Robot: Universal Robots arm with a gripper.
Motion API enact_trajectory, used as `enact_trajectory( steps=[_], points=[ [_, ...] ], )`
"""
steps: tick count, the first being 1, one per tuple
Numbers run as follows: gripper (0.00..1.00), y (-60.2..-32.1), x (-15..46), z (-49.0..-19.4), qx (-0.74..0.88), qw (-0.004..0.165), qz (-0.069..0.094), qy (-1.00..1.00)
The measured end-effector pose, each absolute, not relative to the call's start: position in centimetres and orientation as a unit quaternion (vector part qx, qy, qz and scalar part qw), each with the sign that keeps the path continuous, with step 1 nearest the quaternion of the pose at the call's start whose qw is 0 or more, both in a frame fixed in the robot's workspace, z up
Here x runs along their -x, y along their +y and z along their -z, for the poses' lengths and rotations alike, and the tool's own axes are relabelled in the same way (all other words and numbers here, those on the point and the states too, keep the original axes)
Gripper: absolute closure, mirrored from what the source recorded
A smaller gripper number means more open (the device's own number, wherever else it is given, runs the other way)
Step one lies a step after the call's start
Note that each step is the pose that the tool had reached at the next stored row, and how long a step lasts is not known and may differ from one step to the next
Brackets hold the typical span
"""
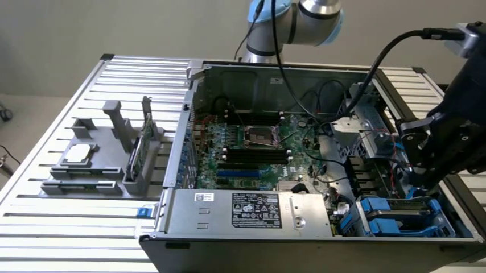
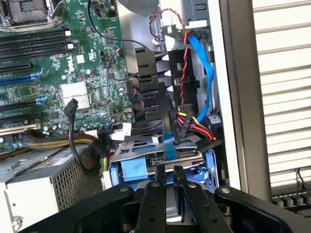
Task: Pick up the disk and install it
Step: 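Insert the first disk wire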
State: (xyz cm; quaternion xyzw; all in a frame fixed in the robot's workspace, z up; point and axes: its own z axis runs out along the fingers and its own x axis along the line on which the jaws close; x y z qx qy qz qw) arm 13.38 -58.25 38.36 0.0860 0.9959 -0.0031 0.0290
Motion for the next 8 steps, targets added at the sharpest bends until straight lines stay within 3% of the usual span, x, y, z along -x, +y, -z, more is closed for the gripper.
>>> enact_trajectory(
  steps=[8],
  points=[
    [0.78,-58.3,-13.4,-40.2,-0.115,0.028,0.004,0.993]
  ],
)
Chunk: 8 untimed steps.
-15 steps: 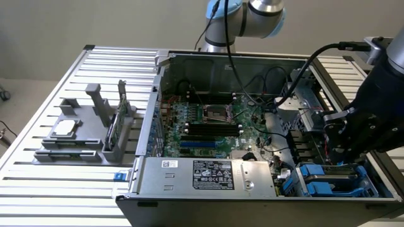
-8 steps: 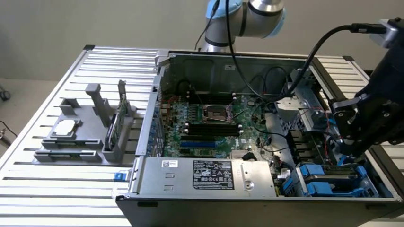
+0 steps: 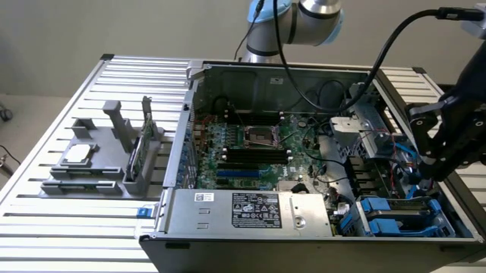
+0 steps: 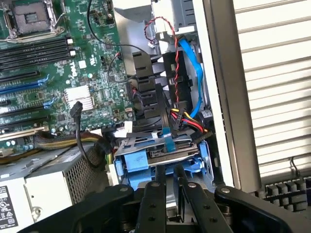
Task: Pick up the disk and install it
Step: 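Insert the first disk wire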
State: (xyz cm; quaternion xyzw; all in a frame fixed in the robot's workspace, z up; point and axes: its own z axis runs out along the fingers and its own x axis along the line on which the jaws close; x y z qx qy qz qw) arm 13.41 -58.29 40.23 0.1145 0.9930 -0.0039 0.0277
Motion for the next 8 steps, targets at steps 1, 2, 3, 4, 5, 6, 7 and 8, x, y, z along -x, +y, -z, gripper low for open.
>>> enact_trajectory(
  steps=[1,2,3,4,5,6,7,8],
  points=[
    [0.78,-58.29,-13.41,-40.24,-0.119,0.028,0.004,0.993],
    [0.78,-58.29,-13.44,-40.25,-0.122,0.028,0.004,0.992],
    [0.78,-58.29,-13.49,-40.26,-0.124,0.028,0.004,0.992],
    [0.78,-58.28,-13.57,-40.28,-0.126,0.028,0.005,0.992],
    [0.78,-58.29,-13.7,-40.28,-0.128,0.028,0.005,0.991],
    [0.78,-58.29,-13.85,-40.27,-0.129,0.028,0.005,0.991],
    [0.78,-58.29,-14.01,-40.26,-0.13,0.028,0.004,0.991],
    [0.78,-58.29,-14.19,-40.27,-0.131,0.028,0.005,0.991]
  ],
)
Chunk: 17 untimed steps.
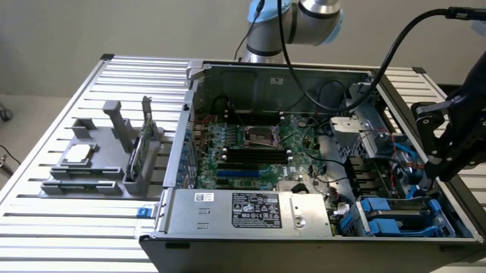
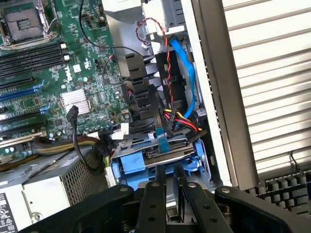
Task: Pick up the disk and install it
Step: 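Insert the first disk wire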
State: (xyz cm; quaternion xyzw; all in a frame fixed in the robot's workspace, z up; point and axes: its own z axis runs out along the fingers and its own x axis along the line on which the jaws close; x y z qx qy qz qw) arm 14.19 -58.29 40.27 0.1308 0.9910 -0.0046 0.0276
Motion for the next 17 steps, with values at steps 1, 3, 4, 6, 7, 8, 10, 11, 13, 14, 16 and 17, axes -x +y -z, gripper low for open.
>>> enact_trajectory(
  steps=[1,3,4,6,7,8,10,11,13,14,16,17],
  points=[
    [0.78,-58.3,-14.3,-40.3,-0.132,0.028,0.005,0.991],
    [0.78,-58.3,-14.7,-40.3,-0.134,0.028,0.005,0.991],
    [0.78,-58.3,-14.9,-40.3,-0.135,0.028,0.005,0.99],
    [0.78,-58.3,-15.2,-40.3,-0.138,0.028,0.005,0.99],
    [0.78,-58.3,-15.3,-40.3,-0.139,0.028,0.005,0.99],
    [0.78,-58.3,-15.5,-40.3,-0.141,0.028,0.005,0.99],
    [0.78,-58.3,-15.7,-40.3,-0.145,0.028,0.005,0.989],
    [0.78,-58.3,-15.8,-40.3,-0.148,0.028,0.005,0.989],
    [0.78,-58.3,-15.8,-40.2,-0.157,0.028,0.005,0.987],
    [0.78,-58.3,-15.8,-40.2,-0.163,0.027,0.005,0.986],
    [0.78,-58.3,-15.8,-40.0,-0.179,0.027,0.006,0.983],
    [0.78,-58.3,-15.8,-40.0,-0.187,0.027,0.006,0.982]
  ],
)
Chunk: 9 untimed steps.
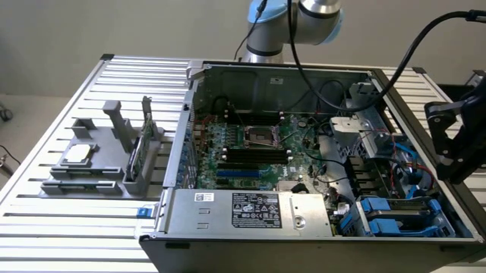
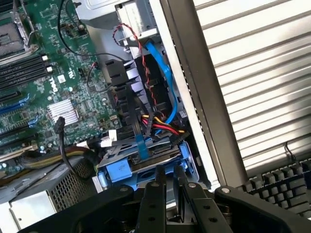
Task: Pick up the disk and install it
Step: 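Insert the first disk wire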
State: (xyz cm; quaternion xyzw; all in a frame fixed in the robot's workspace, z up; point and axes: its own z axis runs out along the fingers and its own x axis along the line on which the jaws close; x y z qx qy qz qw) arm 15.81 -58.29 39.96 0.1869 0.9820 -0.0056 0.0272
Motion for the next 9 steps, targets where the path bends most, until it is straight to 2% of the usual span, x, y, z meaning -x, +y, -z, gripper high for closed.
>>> enact_trajectory(
  steps=[9],
  points=[
    [0.78,-58.29,-15.82,-39.05,-0.26,0.025,0.001,0.965]
  ],
)
